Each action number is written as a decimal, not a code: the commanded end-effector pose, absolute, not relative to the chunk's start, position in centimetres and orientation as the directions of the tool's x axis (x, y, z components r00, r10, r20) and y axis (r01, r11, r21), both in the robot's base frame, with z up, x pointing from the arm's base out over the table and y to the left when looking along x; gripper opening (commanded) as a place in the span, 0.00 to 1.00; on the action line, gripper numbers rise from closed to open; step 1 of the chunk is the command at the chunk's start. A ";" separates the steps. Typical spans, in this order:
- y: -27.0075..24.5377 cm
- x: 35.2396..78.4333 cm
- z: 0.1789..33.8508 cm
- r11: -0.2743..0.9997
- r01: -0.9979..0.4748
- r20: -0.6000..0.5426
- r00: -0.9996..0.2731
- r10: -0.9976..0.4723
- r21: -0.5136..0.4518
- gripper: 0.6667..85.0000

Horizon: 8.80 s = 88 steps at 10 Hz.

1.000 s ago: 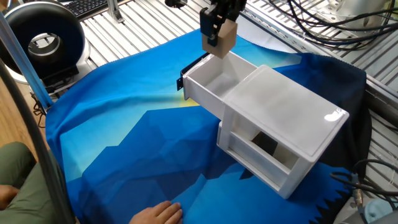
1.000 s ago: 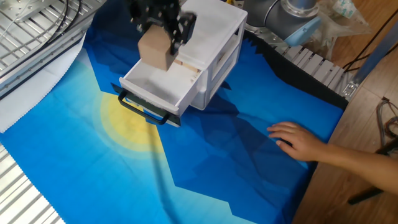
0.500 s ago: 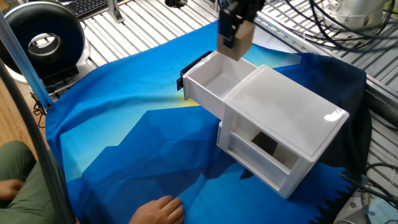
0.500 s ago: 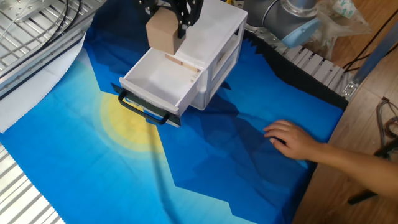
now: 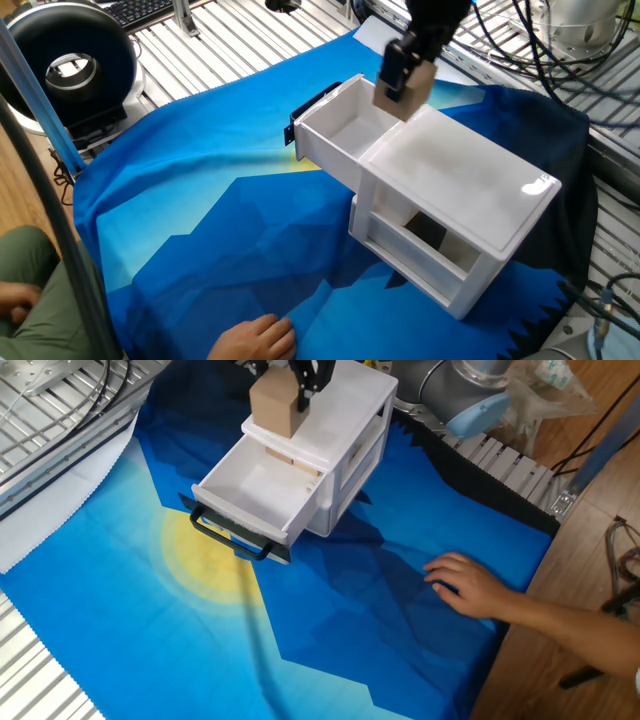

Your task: Take something out of a drawer

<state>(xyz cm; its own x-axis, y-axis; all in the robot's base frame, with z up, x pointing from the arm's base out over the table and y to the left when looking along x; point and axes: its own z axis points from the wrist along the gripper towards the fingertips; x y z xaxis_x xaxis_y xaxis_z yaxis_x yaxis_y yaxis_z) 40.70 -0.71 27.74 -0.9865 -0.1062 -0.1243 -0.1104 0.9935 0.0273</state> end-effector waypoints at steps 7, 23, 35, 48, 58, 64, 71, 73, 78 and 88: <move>0.0 38.1 24.0 0.995 -0.082 -0.156 -0.985 -0.072 0.063 0.00; -0.9 37.2 22.9 0.959 -0.280 -0.116 -0.955 -0.273 0.048 1.00; -2.0 37.7 28.8 0.950 -0.303 -0.029 -0.953 -0.301 0.072 1.00; -0.4 50.3 31.0 0.957 -0.286 -0.177 -0.941 -0.290 -0.047 0.00; -0.7 47.5 33.0 0.939 -0.339 -0.143 -0.928 -0.344 -0.058 0.00; 1.3 49.1 33.3 0.920 -0.392 -0.226 -0.894 -0.387 -0.020 0.00; -1.9 48.0 33.1 0.920 -0.373 -0.141 -0.911 -0.387 -0.117 0.00; -2.3 48.2 33.1 0.930 -0.345 -0.148 -0.921 -0.362 -0.130 0.00; -1.9 48.9 33.3 0.915 -0.382 -0.172 -0.900 -0.400 -0.131 0.00; -1.7 47.8 33.0 0.893 -0.436 -0.129 -0.885 -0.448 -0.113 0.00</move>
